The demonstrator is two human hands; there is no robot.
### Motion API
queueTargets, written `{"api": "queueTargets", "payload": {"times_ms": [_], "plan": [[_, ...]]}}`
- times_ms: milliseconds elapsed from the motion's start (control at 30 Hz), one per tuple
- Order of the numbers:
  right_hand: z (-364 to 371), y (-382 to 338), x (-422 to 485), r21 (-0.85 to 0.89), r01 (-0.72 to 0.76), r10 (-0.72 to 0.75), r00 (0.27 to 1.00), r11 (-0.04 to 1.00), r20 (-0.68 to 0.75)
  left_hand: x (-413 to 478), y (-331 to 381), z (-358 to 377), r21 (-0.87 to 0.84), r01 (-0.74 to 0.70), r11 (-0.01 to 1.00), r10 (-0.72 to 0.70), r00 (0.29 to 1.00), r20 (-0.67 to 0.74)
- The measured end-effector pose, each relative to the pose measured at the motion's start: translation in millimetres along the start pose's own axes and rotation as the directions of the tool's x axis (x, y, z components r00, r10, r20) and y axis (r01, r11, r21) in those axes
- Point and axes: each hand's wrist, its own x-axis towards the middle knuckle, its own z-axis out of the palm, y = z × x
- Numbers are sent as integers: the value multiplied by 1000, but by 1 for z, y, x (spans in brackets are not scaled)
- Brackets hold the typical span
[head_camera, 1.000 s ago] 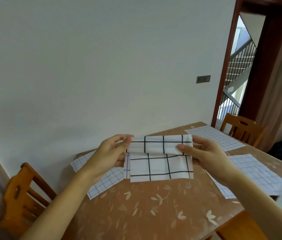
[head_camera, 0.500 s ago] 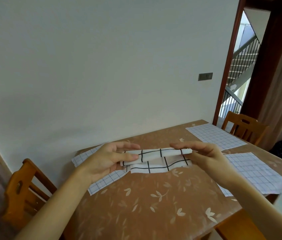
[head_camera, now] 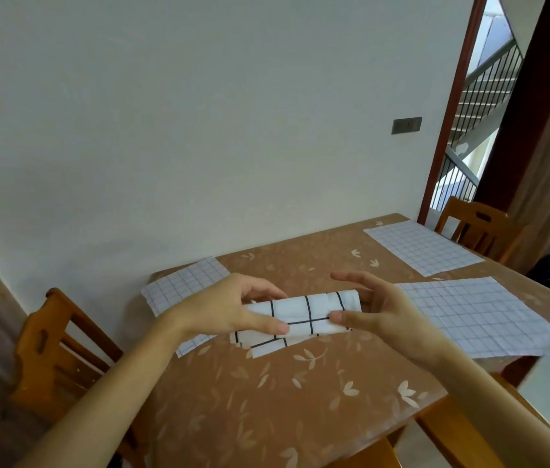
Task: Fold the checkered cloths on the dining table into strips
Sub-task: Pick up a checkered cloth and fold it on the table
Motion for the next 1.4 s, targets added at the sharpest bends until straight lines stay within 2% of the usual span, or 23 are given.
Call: {"api": "queueTargets", "payload": {"times_ms": [100, 233, 367, 567, 667, 767, 867, 1033, 1267, 1400], "plan": [[9, 5, 1, 10, -6, 5, 999, 1000, 44, 6, 1, 13, 61, -3, 998, 0, 999, 45], [16, 12, -1, -21, -6, 6, 999, 1000, 34, 14, -12, 29, 102, -29, 994, 23, 998, 54], [17, 28, -2, -107, -29, 28, 1000, 994, -10, 19, -31, 41, 36, 21, 999, -23, 997, 75], [17, 54, -1, 99, -110, 100, 989, 989, 107, 30, -62, 58, -41, 58, 997, -54, 995, 81], [19, 69, 2, 98, -156, 150, 986, 983, 69, 32, -72, 67, -66, 62, 996, -51, 988, 145], [21, 82, 4, 91, -200, 196, 979, 975, 48, 36, -74, 79, -180, 88, 980, -56, 983, 172], [20, 95, 6, 39, -233, 233, 972, 972, 19, 46, -83, 90, -175, 91, 980, -60, 983, 174], [10, 128, 12, -62, -319, 318, 948, 946, -28, 70, -100, 115, -255, 168, 952, -123, 975, 184], [4, 195, 43, -31, -372, 370, 928, 928, -49, 101, -147, 150, -217, 265, 940, -230, 958, 171], [2, 244, 52, -23, -447, 443, 891, 894, -103, 112, -178, 166, -248, 407, 879, -360, 908, 212]]}}
